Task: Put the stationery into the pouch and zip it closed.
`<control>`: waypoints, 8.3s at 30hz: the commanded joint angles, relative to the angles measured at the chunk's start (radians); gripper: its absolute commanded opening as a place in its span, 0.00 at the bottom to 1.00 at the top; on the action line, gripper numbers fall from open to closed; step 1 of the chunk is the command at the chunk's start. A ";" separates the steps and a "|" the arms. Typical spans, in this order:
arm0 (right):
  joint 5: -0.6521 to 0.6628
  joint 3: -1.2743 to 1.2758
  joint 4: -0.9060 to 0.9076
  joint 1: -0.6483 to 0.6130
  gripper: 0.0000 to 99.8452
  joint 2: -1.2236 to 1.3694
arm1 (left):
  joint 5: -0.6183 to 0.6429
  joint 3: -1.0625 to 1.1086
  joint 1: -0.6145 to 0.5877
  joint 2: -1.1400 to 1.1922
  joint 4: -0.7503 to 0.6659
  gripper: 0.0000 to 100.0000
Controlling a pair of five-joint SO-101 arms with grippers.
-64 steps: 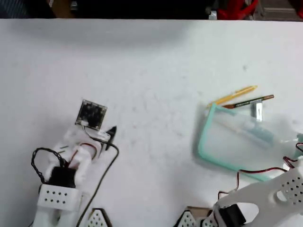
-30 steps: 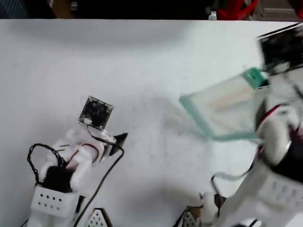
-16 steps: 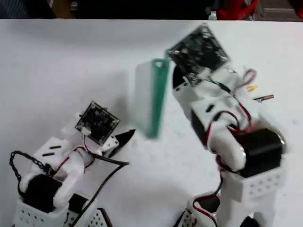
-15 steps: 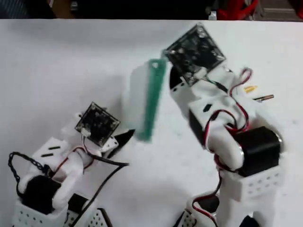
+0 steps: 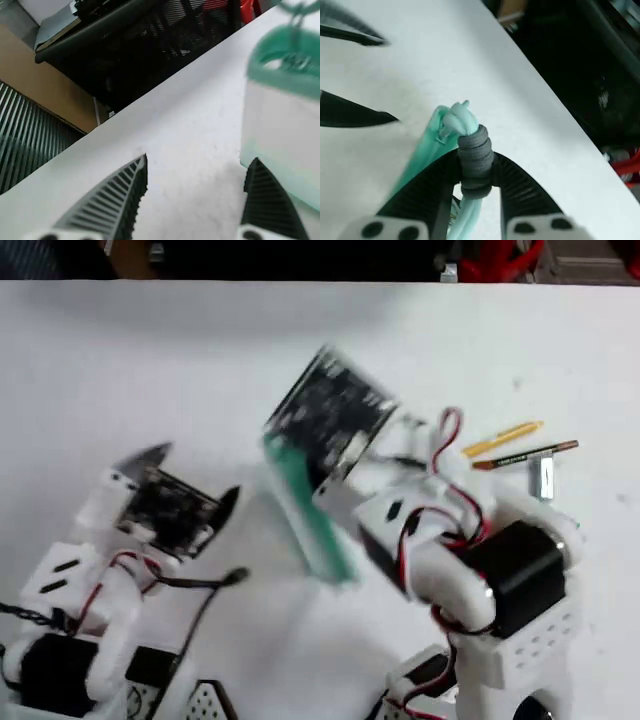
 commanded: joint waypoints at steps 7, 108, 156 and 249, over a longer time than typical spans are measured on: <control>0.075 -0.018 0.051 -0.090 0.02 -0.038 | -0.186 -0.060 0.209 0.007 0.089 0.36; 0.167 0.746 -0.010 -0.433 0.02 -0.493 | -0.333 -0.023 0.977 -0.257 0.385 0.28; 0.143 0.459 -0.156 0.163 0.02 -0.298 | 0.021 0.069 0.501 -0.257 0.075 0.10; 0.247 0.559 -0.091 0.900 0.28 -0.337 | 0.402 0.494 0.306 -0.263 -0.298 0.10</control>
